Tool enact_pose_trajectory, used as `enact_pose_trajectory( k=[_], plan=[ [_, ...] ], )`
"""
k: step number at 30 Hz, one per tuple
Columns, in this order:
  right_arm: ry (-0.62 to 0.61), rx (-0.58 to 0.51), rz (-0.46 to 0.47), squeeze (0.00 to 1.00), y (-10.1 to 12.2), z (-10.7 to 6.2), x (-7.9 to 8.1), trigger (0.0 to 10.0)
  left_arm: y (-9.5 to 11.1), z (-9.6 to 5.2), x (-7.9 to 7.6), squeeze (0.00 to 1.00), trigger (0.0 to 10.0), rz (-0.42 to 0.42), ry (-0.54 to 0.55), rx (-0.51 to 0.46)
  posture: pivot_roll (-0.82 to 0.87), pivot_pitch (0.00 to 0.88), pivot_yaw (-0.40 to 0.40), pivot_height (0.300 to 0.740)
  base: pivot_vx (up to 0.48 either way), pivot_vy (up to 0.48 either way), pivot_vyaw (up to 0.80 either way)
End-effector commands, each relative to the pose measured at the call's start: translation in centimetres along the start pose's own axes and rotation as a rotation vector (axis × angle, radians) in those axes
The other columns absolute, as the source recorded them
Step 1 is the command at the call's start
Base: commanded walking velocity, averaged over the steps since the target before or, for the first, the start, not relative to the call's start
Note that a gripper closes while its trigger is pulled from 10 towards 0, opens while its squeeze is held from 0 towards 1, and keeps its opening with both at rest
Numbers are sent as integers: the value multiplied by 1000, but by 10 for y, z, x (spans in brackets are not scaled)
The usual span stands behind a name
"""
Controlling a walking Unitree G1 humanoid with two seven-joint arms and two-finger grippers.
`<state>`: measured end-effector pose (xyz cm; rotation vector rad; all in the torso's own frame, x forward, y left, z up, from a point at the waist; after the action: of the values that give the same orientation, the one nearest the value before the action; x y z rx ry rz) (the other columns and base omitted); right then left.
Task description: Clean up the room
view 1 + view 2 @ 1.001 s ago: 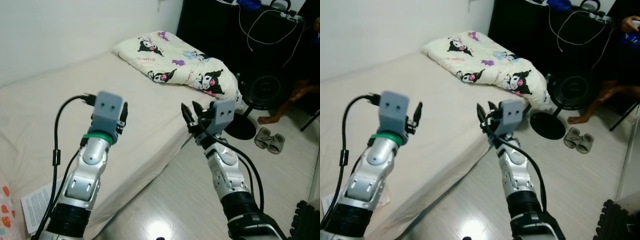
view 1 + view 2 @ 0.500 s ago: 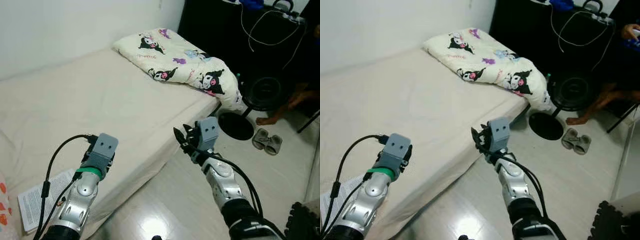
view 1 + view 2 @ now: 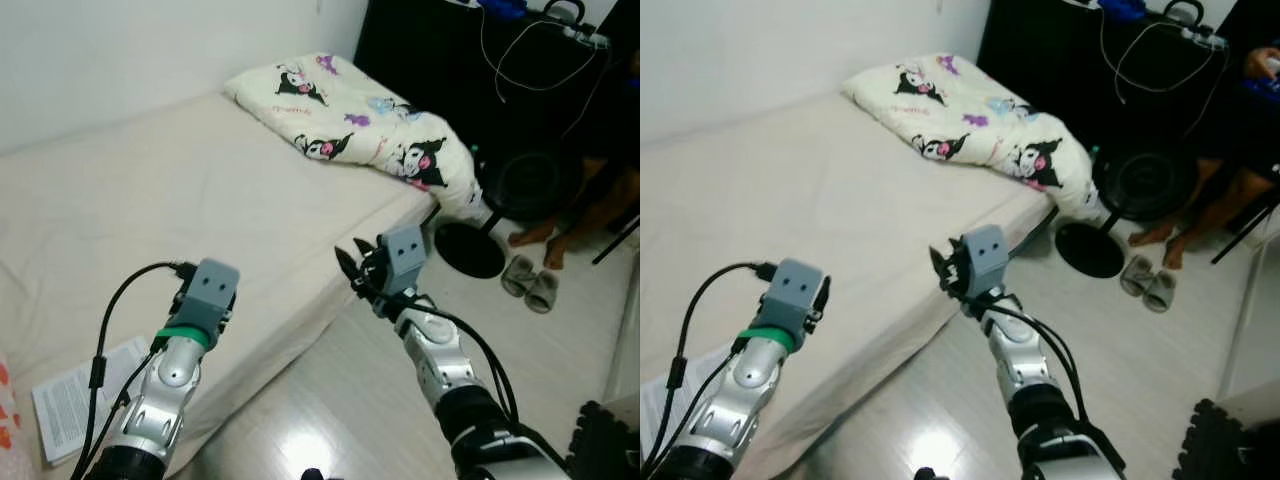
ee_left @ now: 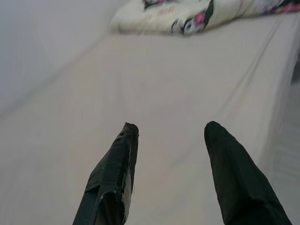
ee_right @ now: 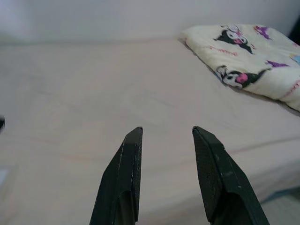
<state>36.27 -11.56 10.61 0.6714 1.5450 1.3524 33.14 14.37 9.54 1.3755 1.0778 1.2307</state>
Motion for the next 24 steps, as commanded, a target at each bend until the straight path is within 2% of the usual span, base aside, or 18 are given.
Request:
enact_pose_trajectory(
  k=[1,4,6,9,10,13,16,18,24],
  plan=[
    [-27,31,2,0,-10,-9,-7,10000,-3,0,-6,0,10000,9,-33,10,34,21,-78,723,0,0,0],
    [35,58,-11,0,-18,-14,6,10000,7,2,-2,0,10000,2,-30,-32,40,25,-98,723,0,0,0],
    [43,59,-13,0,-18,-14,8,10000,8,2,-1,0,10000,0,-27,-36,40,25,-98,723,0,0,0],
    [48,47,-2,0,-16,-11,14,10000,7,-2,-6,0,10000,-44,-3,-32,46,63,-84,723,0,0,0],
    [48,47,-2,0,-16,-11,14,10000,7,-2,-6,0,10000,-44,-3,-32,46,63,-84,723,0,0,0],
    [-10,35,17,0,-13,-11,1,10000,7,-7,-21,0,10000,-84,-56,-23,48,65,-63,723,0,0,0],
    [-47,41,26,0,-14,-13,-6,10000,7,-6,-24,0,10000,-110,-63,-16,37,58,-56,723,0,0,0],
    [-52,42,26,0,-16,-15,-6,10000,8,-2,-25,0,10000,-135,-63,-7,32,50,-50,723,0,0,0],
    [-59,37,50,0,-16,-15,-1,10000,12,2,-26,0,10000,-111,-79,-16,46,33,-57,723,0,0,0]
  ],
)
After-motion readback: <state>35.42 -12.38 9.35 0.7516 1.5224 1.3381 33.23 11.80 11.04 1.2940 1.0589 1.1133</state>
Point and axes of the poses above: a point about 5 cm out from each wrist's last joint towards the gripper, its own z axis pointing out of the wrist towards the gripper, its own y axis along the axis of the wrist's last joint, x = y × z, the point moved 2 cm from there along z, pointing out of the wrist towards the gripper, and after that the axes turned 14 degrees about -z, right-handed, at the moved point
